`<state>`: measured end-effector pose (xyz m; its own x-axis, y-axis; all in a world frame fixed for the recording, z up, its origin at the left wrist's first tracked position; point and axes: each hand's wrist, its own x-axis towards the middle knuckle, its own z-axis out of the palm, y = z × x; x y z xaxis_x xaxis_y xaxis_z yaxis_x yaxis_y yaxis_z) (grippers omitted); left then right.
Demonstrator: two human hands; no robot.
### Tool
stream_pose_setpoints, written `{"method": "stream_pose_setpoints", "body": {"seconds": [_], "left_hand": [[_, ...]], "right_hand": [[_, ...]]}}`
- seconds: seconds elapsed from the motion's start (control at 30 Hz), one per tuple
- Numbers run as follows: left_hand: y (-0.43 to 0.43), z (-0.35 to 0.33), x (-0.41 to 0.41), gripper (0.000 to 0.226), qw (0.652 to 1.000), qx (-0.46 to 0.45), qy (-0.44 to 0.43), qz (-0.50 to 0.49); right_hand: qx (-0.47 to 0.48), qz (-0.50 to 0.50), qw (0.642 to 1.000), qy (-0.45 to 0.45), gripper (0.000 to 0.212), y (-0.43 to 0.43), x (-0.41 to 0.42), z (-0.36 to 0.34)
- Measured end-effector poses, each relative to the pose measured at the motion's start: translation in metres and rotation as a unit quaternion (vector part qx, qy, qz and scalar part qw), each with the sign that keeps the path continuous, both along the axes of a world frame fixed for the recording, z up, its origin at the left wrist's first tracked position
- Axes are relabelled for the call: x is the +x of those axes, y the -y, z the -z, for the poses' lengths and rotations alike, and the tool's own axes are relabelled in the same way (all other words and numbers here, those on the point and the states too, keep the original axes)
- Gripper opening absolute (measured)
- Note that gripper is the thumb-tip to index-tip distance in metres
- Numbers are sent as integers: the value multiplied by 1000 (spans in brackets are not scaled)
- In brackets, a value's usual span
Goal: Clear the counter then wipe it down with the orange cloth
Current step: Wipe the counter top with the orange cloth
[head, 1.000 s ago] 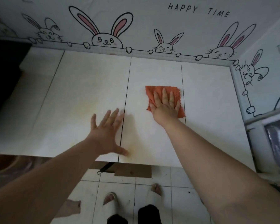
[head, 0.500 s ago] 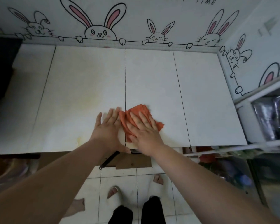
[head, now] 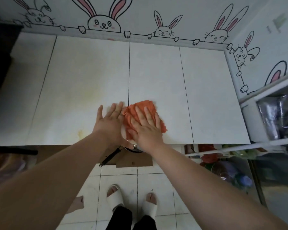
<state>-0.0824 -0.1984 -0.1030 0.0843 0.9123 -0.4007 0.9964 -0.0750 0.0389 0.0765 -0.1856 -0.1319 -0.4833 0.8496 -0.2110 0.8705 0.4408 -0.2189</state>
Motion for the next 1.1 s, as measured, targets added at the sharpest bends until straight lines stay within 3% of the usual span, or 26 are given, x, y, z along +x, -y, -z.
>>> {"method": "stream_pose_setpoints", "body": {"seconds": [0.13, 0.23, 0.43, 0.57, 0.73, 0.9, 1.1], "left_hand": [[-4, 1, 2, 135, 1000, -6, -20, 0], [-7, -1, 1, 146, 999, -23, -31, 2], [-9, 2, 3, 151, 998, -24, -49, 14], [-10, 2, 5, 151, 997, -34, -63, 19], [-12, -1, 8, 151, 996, -45, -73, 17], [-12, -4, 9, 151, 995, -48, -78, 23], [-11, -2, 8, 152, 996, -50, -65, 19]], "right_hand": [[27, -60, 998, -22, 49, 31, 25, 0], [15, -61, 998, -19, 50, 27, 59, 0], [33, 132, 991, 22, 52, 2, 127, 0], [17, 226, 974, 23, 57, 1, 96, 3], [13, 70, 997, -16, 58, 20, 43, 5], [25, -20, 999, 7, 53, -7, 78, 6], [-6, 254, 966, 41, 56, -42, 102, 0]]}}
